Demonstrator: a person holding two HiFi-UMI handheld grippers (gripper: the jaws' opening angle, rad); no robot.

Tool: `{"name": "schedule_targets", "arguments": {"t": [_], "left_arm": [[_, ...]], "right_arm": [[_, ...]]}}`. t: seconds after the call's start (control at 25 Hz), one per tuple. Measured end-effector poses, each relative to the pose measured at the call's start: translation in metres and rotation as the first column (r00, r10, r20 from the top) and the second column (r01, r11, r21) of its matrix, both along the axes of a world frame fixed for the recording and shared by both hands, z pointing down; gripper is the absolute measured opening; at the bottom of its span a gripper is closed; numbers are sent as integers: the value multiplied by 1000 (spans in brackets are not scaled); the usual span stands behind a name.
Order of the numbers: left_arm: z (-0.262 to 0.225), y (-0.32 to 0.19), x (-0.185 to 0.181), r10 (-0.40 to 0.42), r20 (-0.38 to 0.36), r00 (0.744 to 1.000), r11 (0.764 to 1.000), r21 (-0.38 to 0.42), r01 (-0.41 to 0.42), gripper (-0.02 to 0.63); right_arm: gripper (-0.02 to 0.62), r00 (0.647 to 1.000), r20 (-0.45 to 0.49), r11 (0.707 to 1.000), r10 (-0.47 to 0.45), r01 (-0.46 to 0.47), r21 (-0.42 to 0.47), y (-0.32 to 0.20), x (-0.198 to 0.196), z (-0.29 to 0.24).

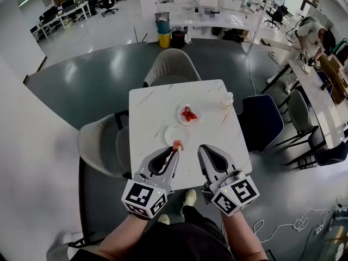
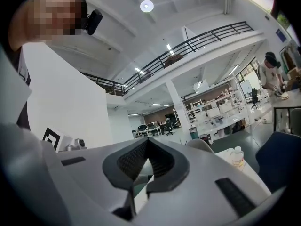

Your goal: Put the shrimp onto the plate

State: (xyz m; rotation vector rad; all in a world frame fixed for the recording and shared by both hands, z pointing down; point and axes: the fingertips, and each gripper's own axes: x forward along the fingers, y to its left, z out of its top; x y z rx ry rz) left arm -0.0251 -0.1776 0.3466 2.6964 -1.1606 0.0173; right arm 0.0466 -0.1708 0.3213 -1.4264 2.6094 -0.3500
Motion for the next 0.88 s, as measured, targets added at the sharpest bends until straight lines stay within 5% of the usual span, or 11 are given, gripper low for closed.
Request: {"name": "schedule_targets", "arguments": {"t": [0.48,0.88], "left_arm": [[47,-80,31,-90,78,993,992,-79,96,58],[133,-132,30,-29,152,988,984,-172,56,58]], "right_arm": [[2,996,23,996,-84,85,-22,-86,35,35],[2,1000,-1,996,-20,20,-92,-128,32,93]]}}
